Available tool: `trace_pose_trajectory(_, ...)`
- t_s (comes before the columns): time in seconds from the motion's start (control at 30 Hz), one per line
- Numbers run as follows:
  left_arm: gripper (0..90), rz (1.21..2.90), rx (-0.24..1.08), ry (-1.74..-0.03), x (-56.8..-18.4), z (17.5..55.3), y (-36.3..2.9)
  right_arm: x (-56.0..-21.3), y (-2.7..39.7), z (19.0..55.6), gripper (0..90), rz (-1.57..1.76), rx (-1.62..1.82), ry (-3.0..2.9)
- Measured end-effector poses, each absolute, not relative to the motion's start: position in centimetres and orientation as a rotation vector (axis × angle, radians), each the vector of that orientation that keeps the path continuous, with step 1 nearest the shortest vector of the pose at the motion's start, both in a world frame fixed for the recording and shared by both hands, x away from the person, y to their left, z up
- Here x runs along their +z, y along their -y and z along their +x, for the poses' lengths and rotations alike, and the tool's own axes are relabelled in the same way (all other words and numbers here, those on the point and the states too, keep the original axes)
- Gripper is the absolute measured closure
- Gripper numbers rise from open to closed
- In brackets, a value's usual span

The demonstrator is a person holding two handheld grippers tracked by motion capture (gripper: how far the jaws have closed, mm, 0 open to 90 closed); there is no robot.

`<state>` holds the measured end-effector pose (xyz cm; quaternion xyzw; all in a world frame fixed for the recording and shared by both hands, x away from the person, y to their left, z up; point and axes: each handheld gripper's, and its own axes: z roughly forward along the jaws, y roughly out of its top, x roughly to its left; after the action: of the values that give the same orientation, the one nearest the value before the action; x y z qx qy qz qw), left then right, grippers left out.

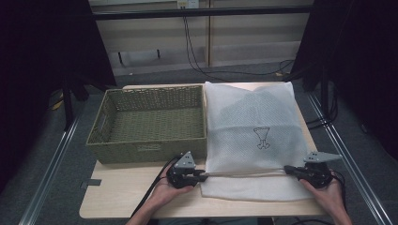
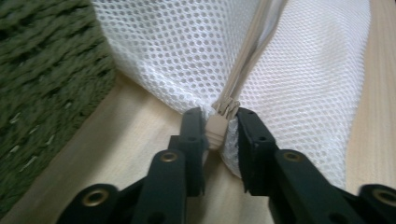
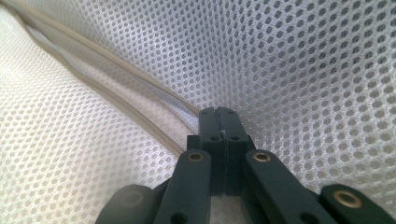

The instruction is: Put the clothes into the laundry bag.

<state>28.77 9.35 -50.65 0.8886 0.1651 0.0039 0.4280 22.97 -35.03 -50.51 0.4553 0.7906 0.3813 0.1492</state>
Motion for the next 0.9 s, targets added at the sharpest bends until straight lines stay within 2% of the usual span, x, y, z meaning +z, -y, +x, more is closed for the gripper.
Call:
trace_pose_trajectory(0.17,77.4,2.209,-0.011,-0.379,-50.6,28.2,-8.7,-50.7,35.5,23.4,90.0,1.319,1.091,-2.222)
trace_pose_trajectory(0.23,74.3,2.176,-0.011,-0.389,-50.6,28.2,-9.1,-50.7,35.5,23.3,89.2,1.309,1.105,-2.223)
trace_pose_trajectory(0.37,62.8,2.120,0.033,-0.415,-50.2,28.1,-10.3,-50.1,35.6,22.8,71.7,1.312,1.189,-2.177)
trace_pose_trajectory(0.43,59.1,2.090,0.064,-0.431,-49.8,28.0,-11.1,-49.4,35.6,22.3,68.1,1.304,1.273,-2.134)
trace_pose_trajectory(0.53,42.4,2.025,0.093,-0.505,-49.2,28.0,-12.8,-48.2,35.5,21.5,55.7,1.295,1.333,-2.045)
trace_pose_trajectory(0.57,42.1,2.004,0.115,-0.510,-49.0,27.9,-13.4,-47.9,35.4,21.2,52.3,1.290,1.328,-2.026)
trace_pose_trajectory(0.7,33.1,1.938,0.240,-0.568,-48.5,27.3,-16.2,-46.8,34.9,19.9,44.3,1.271,1.379,-1.942)
trace_pose_trajectory(0.9,19.3,1.874,0.352,-0.685,-48.1,26.3,-20.5,-46.5,34.0,18.3,34.4,1.253,1.405,-1.877)
